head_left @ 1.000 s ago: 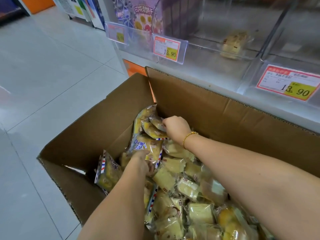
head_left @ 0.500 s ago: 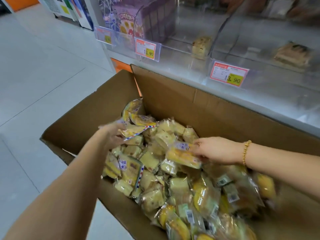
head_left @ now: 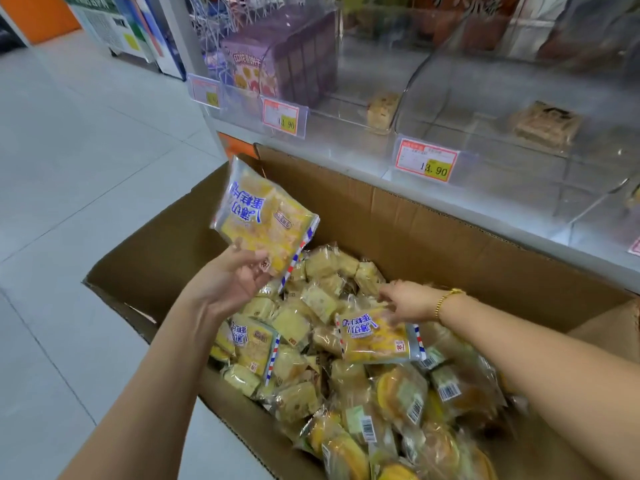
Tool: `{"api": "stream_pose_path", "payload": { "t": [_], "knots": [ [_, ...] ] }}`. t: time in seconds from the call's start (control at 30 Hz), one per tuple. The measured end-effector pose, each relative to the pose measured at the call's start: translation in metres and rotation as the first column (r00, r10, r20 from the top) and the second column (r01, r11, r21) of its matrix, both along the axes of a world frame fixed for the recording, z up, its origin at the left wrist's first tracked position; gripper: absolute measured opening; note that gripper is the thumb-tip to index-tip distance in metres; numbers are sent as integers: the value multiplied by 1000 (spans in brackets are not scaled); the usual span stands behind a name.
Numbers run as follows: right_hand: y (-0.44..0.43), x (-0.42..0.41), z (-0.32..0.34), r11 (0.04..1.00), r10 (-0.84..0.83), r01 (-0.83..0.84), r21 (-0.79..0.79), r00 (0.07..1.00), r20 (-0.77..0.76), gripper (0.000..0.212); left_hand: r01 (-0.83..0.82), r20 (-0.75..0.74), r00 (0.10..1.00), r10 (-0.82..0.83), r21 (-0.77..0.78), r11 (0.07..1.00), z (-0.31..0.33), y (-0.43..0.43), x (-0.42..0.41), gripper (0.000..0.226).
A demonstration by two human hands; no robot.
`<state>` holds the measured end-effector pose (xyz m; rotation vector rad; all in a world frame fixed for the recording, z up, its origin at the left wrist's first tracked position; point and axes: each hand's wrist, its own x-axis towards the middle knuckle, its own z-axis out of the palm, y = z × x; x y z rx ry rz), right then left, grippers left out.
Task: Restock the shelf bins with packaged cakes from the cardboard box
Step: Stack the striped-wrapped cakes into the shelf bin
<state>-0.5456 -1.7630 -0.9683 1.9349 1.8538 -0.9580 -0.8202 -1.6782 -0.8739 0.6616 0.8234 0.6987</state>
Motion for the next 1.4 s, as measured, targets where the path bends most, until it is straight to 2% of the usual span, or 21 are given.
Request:
{"api": "stream_pose_path", "payload": {
  "t": [0.07, 0.1, 0.17, 0.2, 0.27, 0.4, 0.5, 0.57, 0.63, 0.67, 0.73, 0.8, 0.83, 0.9, 1.0, 1.1, 1.23, 1.3, 1.4],
  "knots": [
    [-3, -4, -12, 997, -6, 8, -74, 1000, 18, 63, 46, 3, 999, -46, 14, 999, -8, 0, -2, 85],
    [-4, -4, -15, 997, -19, 21, -74, 999, 29, 63, 66, -14, 998, -66, 11, 998, -11, 0, -4, 96],
    [-5, -4, -16, 995, -69, 71, -70, 997, 28, 55, 85, -43, 995, -85, -9, 996, -15, -1, -6, 100],
    [-5, -3, -13, 993, -93, 95, -75, 995, 26, 46, 86, -58, 995, -87, -24, 996, -16, -2, -6, 94],
    [-5, 1, -5, 990, -122, 123, -74, 992, 27, 27, 62, -138, 988, -67, -40, 997, -12, -7, -5, 69],
    [-18, 14, 34, 971, -233, 231, -60, 972, -25, 27, 62, -257, 964, -69, -34, 997, -1, -24, -3, 48],
    [-45, 36, 80, 949, -305, 310, 53, 949, -76, 20, 42, -315, 948, -39, 1, 999, 14, -43, 1, 33],
    [-71, 53, 110, 901, -372, 404, 159, 907, -197, 18, 59, -337, 940, -45, 31, 998, 25, -58, 7, 28],
    [-102, 65, 137, 809, -432, 544, 224, 807, -403, 22, 87, -353, 934, -63, 51, 995, 34, -73, 16, 25],
    [-118, 66, 148, 760, -449, 619, 198, 721, -528, 23, 93, -360, 930, -66, 57, 994, 38, -81, 21, 24],
    [-150, 65, 167, 684, -460, 727, 54, 488, -742, 22, 111, -365, 927, -83, 56, 992, 46, -94, 36, 26],
    [-178, 62, 178, 644, -444, 762, -70, 298, -845, 40, 161, -338, 932, -133, 57, 985, 55, -109, 57, 29],
    [-191, 62, 183, 631, -443, 769, -103, 249, -861, 56, 202, -319, 932, -170, 68, 977, 61, -118, 70, 26],
    [-215, 68, 192, 596, -451, 792, -135, 191, -872, 71, 295, -291, 921, -258, 91, 951, 75, -140, 99, 23],
    [-249, 80, 207, 532, -436, 836, -133, 137, -889, 56, 412, -243, 893, -378, 109, 905, 92, -178, 147, 21],
    [-283, 96, 213, 475, -413, 871, -125, 95, -906, 25, 499, -191, 860, -474, 109, 860, 105, -217, 193, 20],
    [-333, 124, 208, 349, -381, 915, -200, -57, -923, 20, 605, -118, 796, -593, 124, 787, 125, -264, 238, 22],
    [-355, 134, 208, 321, -342, 909, -265, -150, -928, 20, 646, -102, 763, -638, 117, 754, 133, -284, 257, 23],
    [-377, 153, 210, 266, -306, 939, -218, -132, -943, 27, 703, -127, 711, -692, 116, 701, 138, -303, 283, 24]
  ]
}}
